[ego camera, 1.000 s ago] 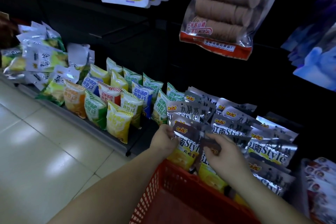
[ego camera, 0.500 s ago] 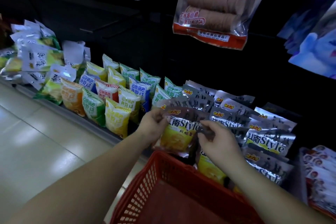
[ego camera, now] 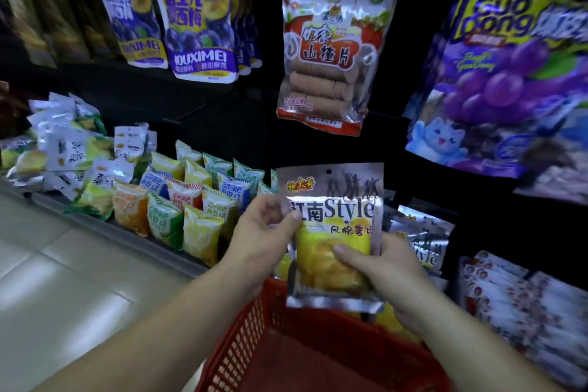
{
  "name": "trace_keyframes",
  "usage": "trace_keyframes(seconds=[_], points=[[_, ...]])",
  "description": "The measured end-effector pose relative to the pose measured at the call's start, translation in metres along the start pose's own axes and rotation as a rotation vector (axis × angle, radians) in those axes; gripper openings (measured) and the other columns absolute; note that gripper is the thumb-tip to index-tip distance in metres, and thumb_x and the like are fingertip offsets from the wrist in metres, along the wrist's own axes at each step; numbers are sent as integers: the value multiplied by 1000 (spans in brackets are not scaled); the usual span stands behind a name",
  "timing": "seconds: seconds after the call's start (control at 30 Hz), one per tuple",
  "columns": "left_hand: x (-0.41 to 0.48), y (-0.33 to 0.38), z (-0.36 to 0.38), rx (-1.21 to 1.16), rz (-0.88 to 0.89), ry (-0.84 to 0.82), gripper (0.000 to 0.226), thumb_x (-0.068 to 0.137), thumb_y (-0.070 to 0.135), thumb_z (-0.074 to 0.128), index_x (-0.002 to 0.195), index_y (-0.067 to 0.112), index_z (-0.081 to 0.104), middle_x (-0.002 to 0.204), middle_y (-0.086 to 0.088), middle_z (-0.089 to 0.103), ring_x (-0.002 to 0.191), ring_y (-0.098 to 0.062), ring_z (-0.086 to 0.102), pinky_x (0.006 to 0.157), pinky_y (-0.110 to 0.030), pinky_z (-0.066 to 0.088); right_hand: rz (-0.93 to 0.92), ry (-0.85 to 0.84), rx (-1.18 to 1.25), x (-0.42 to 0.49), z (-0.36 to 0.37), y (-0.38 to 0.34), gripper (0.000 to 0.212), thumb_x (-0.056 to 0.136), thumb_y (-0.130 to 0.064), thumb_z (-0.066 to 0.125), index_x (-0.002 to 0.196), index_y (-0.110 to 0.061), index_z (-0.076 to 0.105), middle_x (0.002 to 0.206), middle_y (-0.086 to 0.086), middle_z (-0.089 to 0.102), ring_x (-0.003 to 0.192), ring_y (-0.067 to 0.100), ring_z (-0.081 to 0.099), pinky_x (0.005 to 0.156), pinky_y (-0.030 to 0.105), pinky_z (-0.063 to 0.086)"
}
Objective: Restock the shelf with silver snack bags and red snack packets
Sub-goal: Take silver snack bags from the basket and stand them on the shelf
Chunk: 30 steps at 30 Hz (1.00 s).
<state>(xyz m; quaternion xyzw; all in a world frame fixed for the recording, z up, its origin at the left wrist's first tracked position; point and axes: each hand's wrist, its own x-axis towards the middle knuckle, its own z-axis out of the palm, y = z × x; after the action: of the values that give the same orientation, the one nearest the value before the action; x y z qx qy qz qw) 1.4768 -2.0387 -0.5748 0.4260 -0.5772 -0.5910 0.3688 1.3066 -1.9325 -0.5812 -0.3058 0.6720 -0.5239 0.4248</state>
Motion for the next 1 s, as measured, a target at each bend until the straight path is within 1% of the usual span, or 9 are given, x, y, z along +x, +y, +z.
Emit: trace_keyframes(seconds=[0.1, 0.2, 0.33, 0.5, 0.57, 0.63, 0.73, 0.87, 1.0], points=[[-32, -6, 6, 331, 91, 155, 38, 83, 34, 82, 105, 36, 52, 109, 9, 58, 98, -10, 61, 82, -39, 57, -104, 128, -84, -22, -9, 2, 30, 80, -27, 88, 103, -17, 73, 83, -1, 78, 60, 8, 71, 53, 27, 57], [-66, -13, 26, 483, 316, -52, 34, 83, 39, 77, 110, 44, 57, 114, 22, 53, 102, -5, 59, 82, -32, 54, -237, 205, -133, -30, -11, 7, 50, 77, -25, 90, 117, -34, 63, 103, -12, 76, 92, 8, 74, 83, 38, 61], [-81, -18, 47, 341, 212, -204, 55, 84, 57, 64, 138, 55, 51, 145, 22, 48, 137, 2, 45, 110, -38, 47, -323, 39, -166, -37, -8, 15, 32, 98, -33, 67, 129, -36, 62, 117, -17, 73, 110, 3, 68, 96, 38, 56], [-73, -7, 45, 122, 19, -254, 56, 89, 40, 77, 136, 51, 49, 123, 26, 64, 107, 16, 61, 90, -17, 54, -71, -261, 82, -44, -29, 6, 36, 99, -48, 47, 125, -38, 71, 124, -14, 73, 117, 9, 67, 97, 44, 55], [-67, -9, 43, 137, 7, -216, 57, 88, 32, 79, 135, 46, 50, 124, 14, 68, 109, -1, 67, 93, -36, 59, -63, -274, 40, -39, -33, 8, 33, 106, -34, 45, 122, -27, 73, 121, -5, 75, 110, 15, 72, 90, 42, 58], [-61, -10, 41, 73, -16, -233, 46, 96, 17, 69, 135, 34, 54, 116, -1, 73, 103, -20, 72, 93, -51, 59, -118, -87, 5, -29, -32, 12, 19, 104, -19, 56, 113, -23, 72, 110, 3, 76, 101, 24, 73, 80, 35, 60], [-57, -9, 36, -108, -83, -341, 35, 102, 12, 61, 135, 20, 55, 88, -6, 69, 71, -12, 64, 67, -34, 58, -137, 93, 43, -17, -33, 19, 30, 91, -20, 75, 115, -34, 64, 100, -4, 74, 92, 13, 74, 68, 20, 56], [-57, -7, 38, -223, -156, -293, 15, 100, 12, 63, 113, 5, 65, 77, -12, 62, 55, -19, 60, 51, -33, 51, -60, 17, 229, -15, -33, 21, 56, 80, -16, 80, 129, -33, 56, 97, -1, 80, 87, 12, 77, 76, 31, 60], [-52, -10, 36, -232, -99, -83, 22, 89, 4, 75, 110, 8, 73, 104, -12, 78, 100, -32, 75, 89, -46, 60, -112, 20, 135, -23, -33, 16, 55, 84, -12, 81, 132, -25, 57, 88, 21, 75, 65, 40, 70, 54, 48, 60]])
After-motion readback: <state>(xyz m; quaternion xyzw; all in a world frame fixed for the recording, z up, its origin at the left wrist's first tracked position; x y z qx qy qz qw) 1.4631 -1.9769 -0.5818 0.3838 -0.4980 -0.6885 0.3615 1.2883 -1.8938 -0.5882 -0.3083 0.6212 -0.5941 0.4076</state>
